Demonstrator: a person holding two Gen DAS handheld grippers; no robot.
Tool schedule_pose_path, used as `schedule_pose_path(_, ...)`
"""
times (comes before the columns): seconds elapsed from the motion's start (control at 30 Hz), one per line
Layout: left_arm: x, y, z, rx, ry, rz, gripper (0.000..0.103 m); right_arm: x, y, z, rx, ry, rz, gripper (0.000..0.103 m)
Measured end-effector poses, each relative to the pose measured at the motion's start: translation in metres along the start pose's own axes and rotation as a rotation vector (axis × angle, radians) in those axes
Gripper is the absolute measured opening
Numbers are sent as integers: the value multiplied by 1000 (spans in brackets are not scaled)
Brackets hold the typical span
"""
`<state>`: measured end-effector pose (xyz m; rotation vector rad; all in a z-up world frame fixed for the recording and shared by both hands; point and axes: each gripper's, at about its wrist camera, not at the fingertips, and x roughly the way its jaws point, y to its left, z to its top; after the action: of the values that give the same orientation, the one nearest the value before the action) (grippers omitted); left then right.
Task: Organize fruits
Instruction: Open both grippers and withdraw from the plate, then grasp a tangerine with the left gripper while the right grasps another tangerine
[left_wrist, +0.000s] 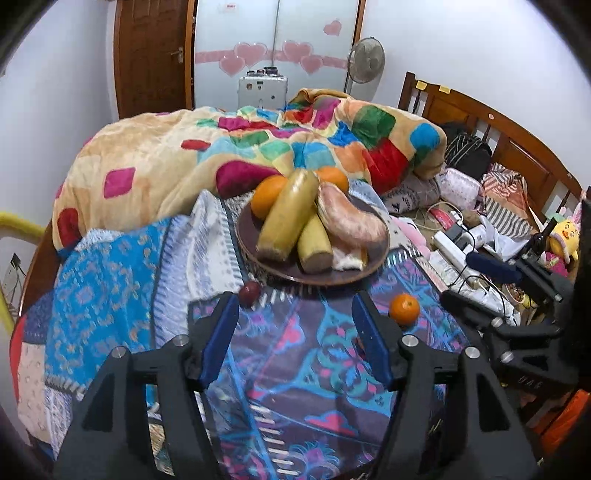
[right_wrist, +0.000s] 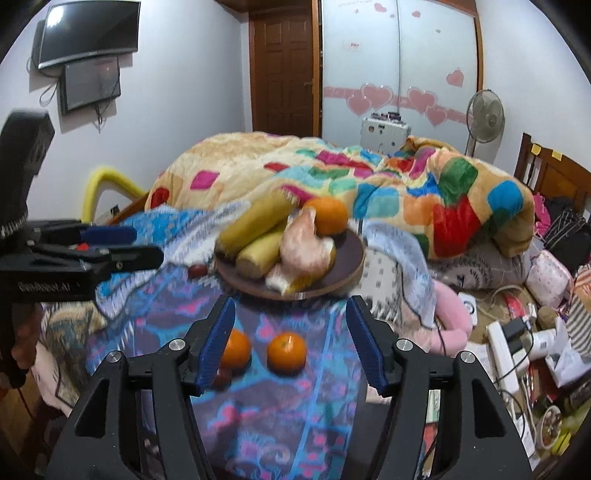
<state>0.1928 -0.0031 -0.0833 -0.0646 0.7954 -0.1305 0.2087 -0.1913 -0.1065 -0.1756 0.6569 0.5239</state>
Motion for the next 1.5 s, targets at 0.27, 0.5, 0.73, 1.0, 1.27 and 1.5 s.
schedule_pose_path(0.27, 27, -3, -17, -1, 35, 53, 85, 39, -16, -32, 46, 101, 10, 59)
schedule_pose_path(0.5, 41, 1, -22, -10, 46, 43, 90, 46, -20, -27, 73, 76, 54, 49)
schedule_pose_path(0.73, 44, -4, -20, -25, 52, 43, 91, 42, -12, -29, 66, 72, 112, 31)
schedule_pose_path(1.0, 34, -32, -22, 25, 31, 31, 93, 7, -27, -35, 91, 29, 96, 31)
schedule_pose_path(1.27, 51, -64, -31, 64, 69, 16, 93, -8, -45, -44, 126, 23, 70, 31)
schedule_pose_path(1.5, 71, -67, -33, 36, 119, -38, 63, -9, -53, -50, 140, 27, 74, 31)
